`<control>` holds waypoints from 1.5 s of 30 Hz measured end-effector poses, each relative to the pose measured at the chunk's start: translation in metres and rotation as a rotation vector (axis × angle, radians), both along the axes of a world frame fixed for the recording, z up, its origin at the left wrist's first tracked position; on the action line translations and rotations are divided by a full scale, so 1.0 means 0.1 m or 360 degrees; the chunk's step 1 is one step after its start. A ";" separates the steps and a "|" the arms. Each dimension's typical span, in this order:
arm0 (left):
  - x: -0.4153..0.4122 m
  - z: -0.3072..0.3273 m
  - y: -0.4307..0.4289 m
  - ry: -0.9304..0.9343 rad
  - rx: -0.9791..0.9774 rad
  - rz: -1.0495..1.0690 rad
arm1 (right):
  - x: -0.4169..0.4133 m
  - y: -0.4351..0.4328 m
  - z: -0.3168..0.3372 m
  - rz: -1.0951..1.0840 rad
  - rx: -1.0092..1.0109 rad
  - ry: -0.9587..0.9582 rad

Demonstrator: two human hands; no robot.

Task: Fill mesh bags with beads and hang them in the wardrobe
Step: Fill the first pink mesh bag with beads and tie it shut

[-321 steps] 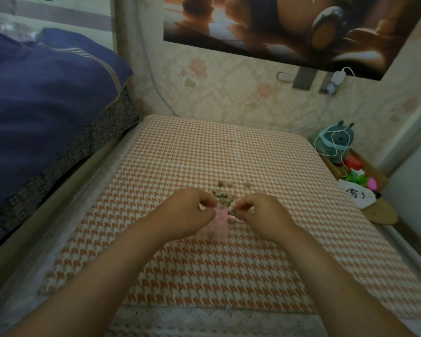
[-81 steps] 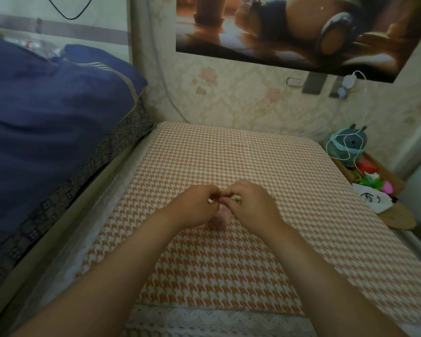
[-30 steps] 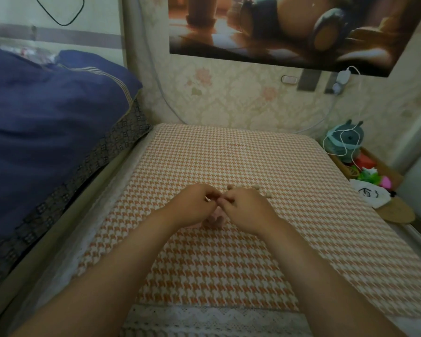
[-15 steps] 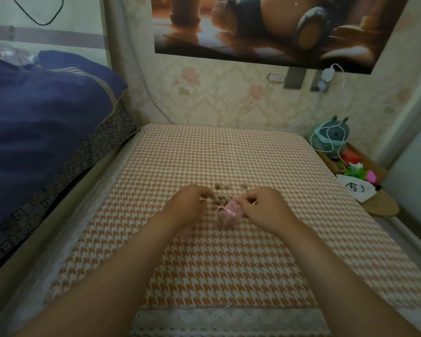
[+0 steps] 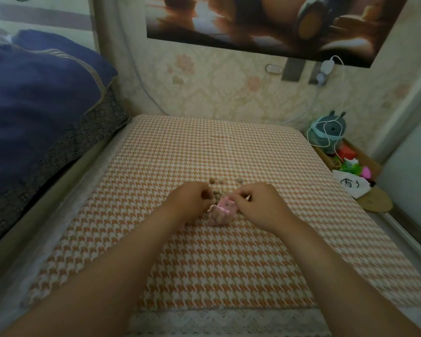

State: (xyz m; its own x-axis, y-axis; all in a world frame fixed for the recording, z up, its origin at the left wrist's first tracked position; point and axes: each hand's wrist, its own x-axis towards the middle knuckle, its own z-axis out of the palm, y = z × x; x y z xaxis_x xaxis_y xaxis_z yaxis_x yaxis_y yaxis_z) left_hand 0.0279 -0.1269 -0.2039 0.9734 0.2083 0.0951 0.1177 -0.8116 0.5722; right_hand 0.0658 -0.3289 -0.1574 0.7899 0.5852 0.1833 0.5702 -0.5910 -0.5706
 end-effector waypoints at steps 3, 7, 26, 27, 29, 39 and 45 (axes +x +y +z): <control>-0.09 0.18 -0.01 -0.0197 -0.0161 0.0004 | -0.01 0.01 0.00 -0.0003 -0.0017 0.0003; -0.29 0.47 -0.14 -0.0437 -0.0292 -0.0073 | -0.03 0.02 0.01 -0.0014 -0.0061 0.0010; -0.19 0.27 -0.03 -0.0318 -0.0107 0.0011 | -0.01 0.01 0.01 0.0012 -0.0083 -0.0027; -0.16 0.23 -0.03 -0.0287 -0.0067 0.0013 | -0.01 0.02 0.00 0.0015 -0.0082 -0.0019; -0.09 0.17 -0.03 -0.0218 0.0016 -0.0028 | 0.01 0.03 -0.02 0.0021 -0.0074 -0.0007; 0.05 0.02 -0.05 -0.0046 0.0458 -0.0179 | 0.03 0.06 -0.04 0.0031 -0.0057 -0.0015; 0.03 0.00 -0.07 -0.0141 0.0245 -0.0030 | 0.01 0.06 -0.03 0.0012 -0.0063 -0.0023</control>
